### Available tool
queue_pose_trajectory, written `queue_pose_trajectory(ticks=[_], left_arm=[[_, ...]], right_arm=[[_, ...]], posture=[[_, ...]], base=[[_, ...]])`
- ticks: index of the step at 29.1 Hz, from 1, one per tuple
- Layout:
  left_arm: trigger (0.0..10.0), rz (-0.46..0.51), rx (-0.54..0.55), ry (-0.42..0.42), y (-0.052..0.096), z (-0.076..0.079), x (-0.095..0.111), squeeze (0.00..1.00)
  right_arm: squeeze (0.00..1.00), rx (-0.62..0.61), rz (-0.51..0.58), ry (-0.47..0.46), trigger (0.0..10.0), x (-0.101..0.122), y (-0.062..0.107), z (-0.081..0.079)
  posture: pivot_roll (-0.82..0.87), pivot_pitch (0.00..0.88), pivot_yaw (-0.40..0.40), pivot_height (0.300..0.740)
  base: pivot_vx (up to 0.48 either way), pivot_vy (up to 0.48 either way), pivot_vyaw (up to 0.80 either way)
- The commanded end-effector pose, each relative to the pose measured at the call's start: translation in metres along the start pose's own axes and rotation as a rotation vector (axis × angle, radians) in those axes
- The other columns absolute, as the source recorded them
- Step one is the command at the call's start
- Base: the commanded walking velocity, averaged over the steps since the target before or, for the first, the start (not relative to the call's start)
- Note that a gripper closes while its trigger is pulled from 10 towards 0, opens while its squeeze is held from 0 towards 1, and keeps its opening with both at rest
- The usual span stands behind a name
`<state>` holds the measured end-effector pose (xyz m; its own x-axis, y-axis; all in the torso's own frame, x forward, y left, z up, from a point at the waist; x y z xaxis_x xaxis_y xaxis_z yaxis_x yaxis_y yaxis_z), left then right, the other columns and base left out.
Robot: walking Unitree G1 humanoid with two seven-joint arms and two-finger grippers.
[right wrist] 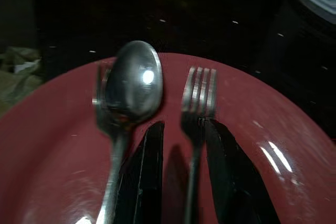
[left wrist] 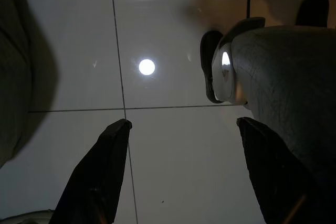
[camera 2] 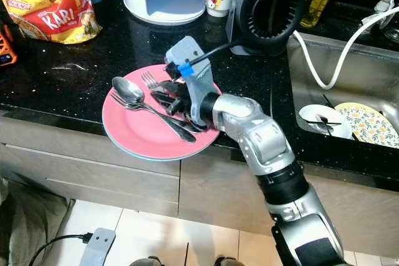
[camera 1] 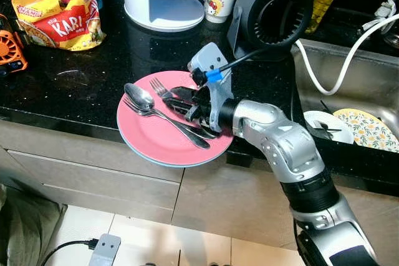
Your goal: Kitchen organization
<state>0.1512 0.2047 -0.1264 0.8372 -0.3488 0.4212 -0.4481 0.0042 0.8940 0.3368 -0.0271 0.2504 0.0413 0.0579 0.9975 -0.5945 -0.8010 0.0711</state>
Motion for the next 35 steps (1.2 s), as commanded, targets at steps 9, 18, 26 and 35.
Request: queue_pose_trajectory(ticks=[9, 18, 26, 35], left_arm=[[10.0, -0.061, -0.067, -0.012, 0.002, 0.02, -0.02, 0.0], [10.0, -0.066, -0.065, -0.014, 0.002, 0.019, -0.022, 0.0], [10.0, -0.064, -0.07, -0.018, 0.002, 0.02, -0.021, 0.0], [10.0, -0.069, -0.073, -0.014, 0.002, 0.023, -0.023, 0.0]], right_arm=[[0.0, -0.074, -0.077, -0.016, 10.0, -0.008, 0.005, 0.015], [0.0, -0.126, -0.155, -0.057, 10.0, -0.019, 0.008, 0.022], [0.0, -0.118, -0.22, -0.022, 10.0, -0.027, 0.013, 0.021], [0.0, -0.122, -0.429, 0.05, 0.0, -0.054, 0.026, 0.025]], posture=[[0.1, 0.103, -0.084, 0.74], [0.09, 0.11, -0.077, 0.74], [0.09, 0.112, -0.076, 0.74], [0.09, 0.12, -0.086, 0.74]], base=[[0.0, 0.0, 0.0], [0.0, 0.0, 0.0], [0.0, 0.0, 0.0], [0.0, 0.0, 0.0]])
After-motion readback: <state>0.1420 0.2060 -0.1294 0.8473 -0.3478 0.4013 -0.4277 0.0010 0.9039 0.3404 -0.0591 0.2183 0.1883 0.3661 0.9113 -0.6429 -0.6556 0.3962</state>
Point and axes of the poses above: a point about 5 cm out from each wrist's last joint towards the gripper, its own y axis pointing back from the gripper into the wrist, its own x axis along the axis of the wrist's last joint, z = x × y, the point moved 3 cm from there along -y, pointing out of the wrist towards the gripper, and after that the axes turned 9 degrees about -y, right-handed, at the moved point
